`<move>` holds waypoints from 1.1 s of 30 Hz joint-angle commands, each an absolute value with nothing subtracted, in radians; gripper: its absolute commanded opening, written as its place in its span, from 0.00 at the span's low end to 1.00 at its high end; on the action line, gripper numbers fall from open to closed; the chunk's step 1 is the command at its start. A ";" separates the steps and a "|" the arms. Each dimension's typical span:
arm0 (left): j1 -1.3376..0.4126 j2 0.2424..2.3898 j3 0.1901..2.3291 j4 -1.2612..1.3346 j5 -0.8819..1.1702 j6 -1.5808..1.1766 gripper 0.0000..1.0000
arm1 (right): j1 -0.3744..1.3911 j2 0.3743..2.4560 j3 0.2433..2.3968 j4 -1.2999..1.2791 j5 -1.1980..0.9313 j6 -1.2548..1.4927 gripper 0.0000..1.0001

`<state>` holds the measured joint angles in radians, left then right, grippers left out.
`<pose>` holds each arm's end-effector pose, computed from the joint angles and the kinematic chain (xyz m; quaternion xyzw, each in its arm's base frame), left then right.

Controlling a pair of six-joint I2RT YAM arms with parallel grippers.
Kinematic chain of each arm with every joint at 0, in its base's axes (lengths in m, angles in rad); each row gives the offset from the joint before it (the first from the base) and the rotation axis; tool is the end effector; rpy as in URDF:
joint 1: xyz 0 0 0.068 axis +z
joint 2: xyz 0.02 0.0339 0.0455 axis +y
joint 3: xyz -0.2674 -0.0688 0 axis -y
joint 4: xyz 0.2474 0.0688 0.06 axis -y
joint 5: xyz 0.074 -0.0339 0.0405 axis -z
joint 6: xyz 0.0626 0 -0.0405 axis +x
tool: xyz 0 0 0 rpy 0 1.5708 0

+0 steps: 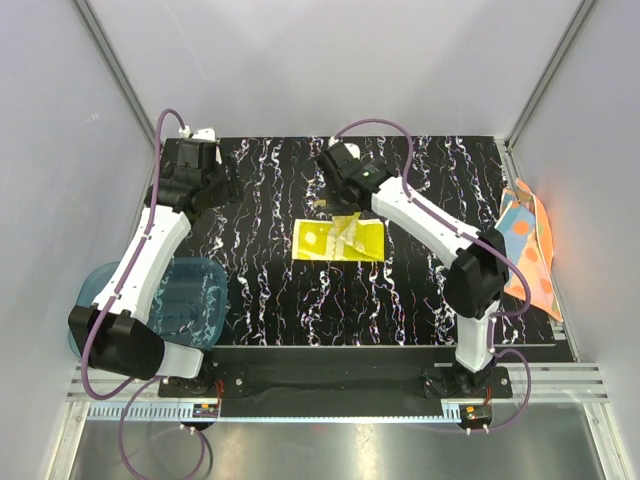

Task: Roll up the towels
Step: Fold the towel

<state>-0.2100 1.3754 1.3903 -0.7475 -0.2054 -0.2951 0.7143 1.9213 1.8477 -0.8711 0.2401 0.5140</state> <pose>0.3109 -0.0532 0.3490 -0.0803 0.9060 -0.0105 0.4154 0.3437 0.2783 0.2971 -0.0577 0.9435 0.0831 0.3155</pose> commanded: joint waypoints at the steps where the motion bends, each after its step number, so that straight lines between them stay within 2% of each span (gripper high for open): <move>1: -0.202 1.358 1.396 -0.721 -0.190 -0.290 0.77 | 0.745 1.970 1.885 -0.839 0.212 0.540 0.00; 5: -0.202 1.358 1.397 -0.721 -0.189 -0.288 0.77 | 0.778 2.057 1.852 -0.721 0.154 0.551 0.00; 6: -0.202 1.358 1.397 -0.722 -0.189 -0.291 0.77 | 0.782 2.077 1.839 -0.703 0.131 0.551 0.06; 7: -0.201 1.358 1.396 -0.723 -0.190 -0.290 0.78 | 0.785 2.097 1.838 -0.680 0.080 0.549 0.19; 10: -0.201 1.359 1.394 -0.727 -0.193 -0.290 0.77 | 0.802 2.148 1.810 -0.617 0.009 0.555 0.42; 11: -0.201 1.359 1.393 -0.726 -0.195 -0.290 0.77 | 0.807 2.151 1.801 -0.606 0.006 0.561 0.53; 14: -0.201 1.361 1.393 -0.727 -0.198 -0.290 0.78 | 0.808 2.125 1.773 -0.572 -0.026 0.560 0.66; 17: -0.201 1.368 1.391 -0.729 -0.196 -0.290 0.78 | 0.808 2.061 1.749 -0.577 -0.006 0.542 0.74; 21: -0.201 1.376 1.390 -0.730 -0.189 -0.291 0.78 | 0.802 1.927 1.674 -0.574 0.046 0.531 0.81; 26: -0.219 1.420 1.394 -0.735 -0.135 -0.301 0.76 | 0.697 1.749 1.505 -0.578 0.046 0.540 0.82; 30: -0.303 1.535 1.462 -0.785 -0.109 -0.325 0.74 | 0.572 1.691 1.362 -0.555 -0.021 0.540 0.76; 31: -0.322 1.560 1.480 -0.798 -0.110 -0.336 0.74 | 0.549 1.687 1.339 -0.549 -0.035 0.532 0.69; 33: -0.369 1.606 1.511 -0.821 -0.117 -0.353 0.74 | 0.514 1.695 1.292 -0.548 -0.035 0.520 0.65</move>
